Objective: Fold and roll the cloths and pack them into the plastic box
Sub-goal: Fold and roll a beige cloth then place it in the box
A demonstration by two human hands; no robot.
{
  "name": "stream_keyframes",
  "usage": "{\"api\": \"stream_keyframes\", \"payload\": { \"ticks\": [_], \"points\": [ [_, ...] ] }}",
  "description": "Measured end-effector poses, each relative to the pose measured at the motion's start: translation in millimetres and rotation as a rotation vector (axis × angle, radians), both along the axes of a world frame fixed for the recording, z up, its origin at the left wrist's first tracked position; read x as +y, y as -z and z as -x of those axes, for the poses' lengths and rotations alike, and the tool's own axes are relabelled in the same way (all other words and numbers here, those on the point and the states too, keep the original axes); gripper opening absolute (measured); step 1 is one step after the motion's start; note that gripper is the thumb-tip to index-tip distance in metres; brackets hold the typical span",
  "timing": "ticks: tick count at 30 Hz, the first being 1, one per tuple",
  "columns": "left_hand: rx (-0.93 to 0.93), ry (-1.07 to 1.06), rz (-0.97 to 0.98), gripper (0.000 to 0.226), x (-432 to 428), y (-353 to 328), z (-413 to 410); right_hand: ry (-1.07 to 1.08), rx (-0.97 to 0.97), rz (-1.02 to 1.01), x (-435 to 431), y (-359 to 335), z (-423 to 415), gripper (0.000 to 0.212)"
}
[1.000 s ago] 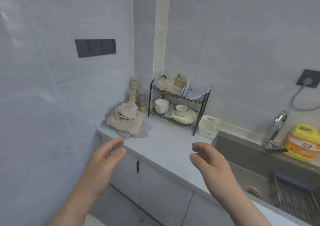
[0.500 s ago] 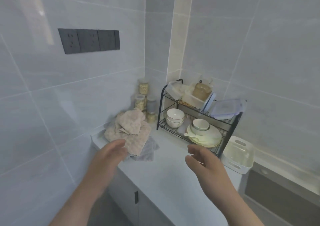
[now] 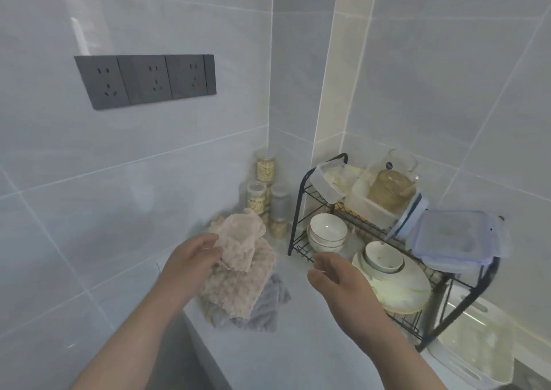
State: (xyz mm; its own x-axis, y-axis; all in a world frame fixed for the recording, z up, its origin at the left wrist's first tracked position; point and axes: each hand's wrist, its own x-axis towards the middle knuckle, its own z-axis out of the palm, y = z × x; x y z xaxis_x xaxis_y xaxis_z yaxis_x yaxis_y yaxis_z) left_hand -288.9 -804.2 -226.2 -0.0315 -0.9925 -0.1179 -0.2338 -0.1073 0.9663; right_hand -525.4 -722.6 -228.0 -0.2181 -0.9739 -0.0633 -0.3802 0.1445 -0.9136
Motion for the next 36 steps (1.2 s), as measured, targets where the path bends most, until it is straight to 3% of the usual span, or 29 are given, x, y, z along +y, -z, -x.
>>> {"api": "stream_keyframes", "payload": {
  "ticks": [4, 9, 14, 21, 25, 27, 29, 32, 36],
  "points": [
    [-0.110, 0.060, 0.001, 0.033, -81.2, 22.6, -1.1, 0.024, 0.017, -0.039, -56.4, 15.1, -11.8, 0.032],
    [-0.380, 0.260, 0.046, 0.033, -185.8, 57.7, -9.4, 0.070, 0.060, -0.118, -148.6, 44.4, -48.6, 0.042],
    [-0.686, 0.486, 0.067, 0.040, -257.6, 100.2, -22.7, 0.155, 0.084, -0.247, -223.0, 80.2, -76.9, 0.030],
    [-0.697, 0.465, 0.078, 0.047, -286.1, 133.3, -9.5, 0.258, 0.067, -0.358, -275.5, 120.2, -85.6, 0.018],
    [-0.432, 0.352, -0.049, 0.046, -295.0, 143.5, 5.5, 0.369, -0.227, -0.328, -302.5, 133.2, -79.4, 0.031],
    [-0.415, 0.355, -0.074, 0.037, -301.8, 150.6, 9.8, 0.390, -0.382, -0.309, -313.2, 138.1, -76.4, 0.025],
    [-0.479, 0.391, -0.029, 0.021, -306.1, 157.9, 13.9, 0.378, -0.350, -0.301, -319.9, 145.1, -73.0, 0.023],
    [-0.583, 0.468, 0.081, 0.021, -310.5, 163.8, 18.5, 0.319, -0.143, -0.284, -327.6, 163.9, -70.5, 0.009],
    [-0.466, 0.425, 0.213, 0.017, -306.8, 169.0, 18.0, 0.214, -0.041, -0.244, -323.7, 174.6, -65.7, 0.019]
  ]
}}
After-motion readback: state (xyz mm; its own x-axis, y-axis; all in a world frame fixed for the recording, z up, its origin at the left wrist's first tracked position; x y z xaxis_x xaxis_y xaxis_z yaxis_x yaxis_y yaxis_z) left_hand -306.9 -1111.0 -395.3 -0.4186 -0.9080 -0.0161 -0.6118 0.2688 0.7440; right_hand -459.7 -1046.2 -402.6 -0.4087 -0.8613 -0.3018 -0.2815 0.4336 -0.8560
